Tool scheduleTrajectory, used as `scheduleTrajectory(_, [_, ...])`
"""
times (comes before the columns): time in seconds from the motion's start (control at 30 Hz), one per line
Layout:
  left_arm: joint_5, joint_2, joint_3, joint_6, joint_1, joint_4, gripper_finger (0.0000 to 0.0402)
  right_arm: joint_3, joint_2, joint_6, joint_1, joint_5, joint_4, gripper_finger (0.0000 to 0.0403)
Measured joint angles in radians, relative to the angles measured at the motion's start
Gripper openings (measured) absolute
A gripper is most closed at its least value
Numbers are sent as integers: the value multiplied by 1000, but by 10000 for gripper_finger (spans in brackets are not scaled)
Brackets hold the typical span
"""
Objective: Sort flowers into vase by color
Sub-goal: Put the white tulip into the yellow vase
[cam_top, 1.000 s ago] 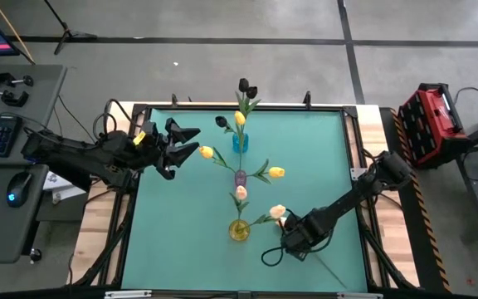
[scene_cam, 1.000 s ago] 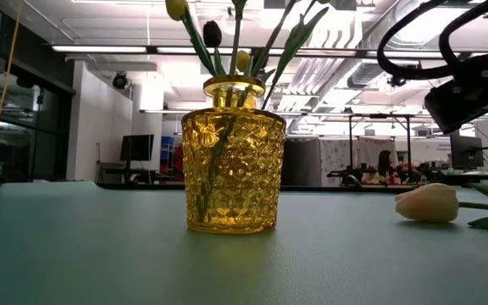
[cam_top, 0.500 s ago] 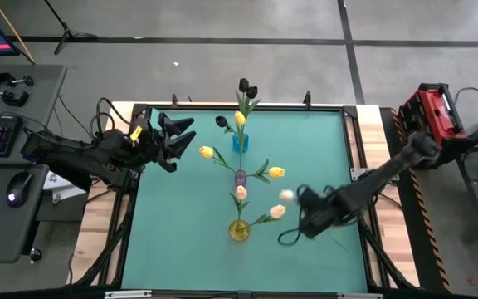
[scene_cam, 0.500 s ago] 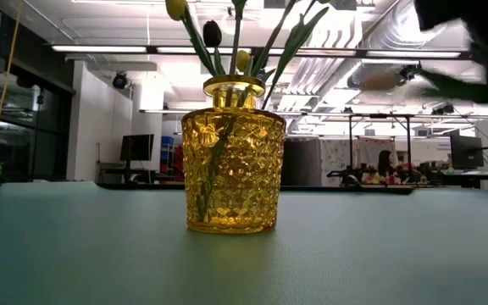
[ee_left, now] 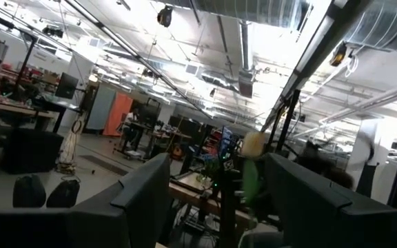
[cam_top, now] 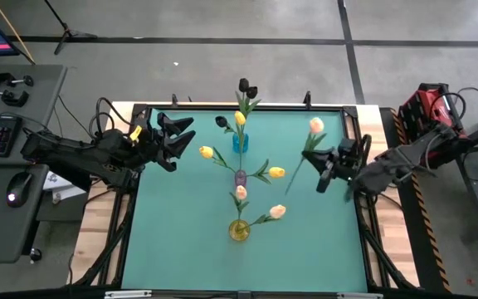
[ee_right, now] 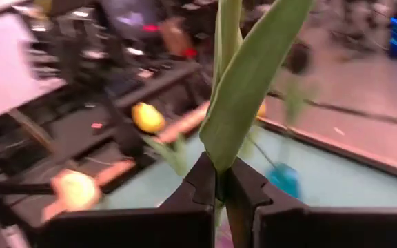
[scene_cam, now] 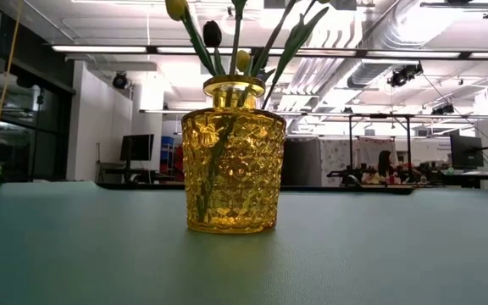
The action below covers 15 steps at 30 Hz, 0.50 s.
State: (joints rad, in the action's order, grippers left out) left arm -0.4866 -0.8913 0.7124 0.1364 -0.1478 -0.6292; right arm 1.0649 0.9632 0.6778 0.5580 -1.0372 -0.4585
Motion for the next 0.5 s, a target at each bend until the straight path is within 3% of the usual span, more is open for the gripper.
scheduleTrajectory(0.13, [-1, 0, 0, 0, 0, 0, 227, 0, 67, -241, -46, 161, 280, 0])
scheduleTrajectory(0.27, [-1, 0, 0, 1, 0, -1, 227, 0, 186, -377, -108, 369, 512, 0])
scheduleTrajectory(0.37, [-1, 0, 0, 21, 0, -1, 227, 0, 272, -419, -153, 479, 652, 0])
scheduleTrajectory(0.5, [0, 0, 0, 45, -1, -1, 227, 0, 352, -368, -191, 581, 694, 0])
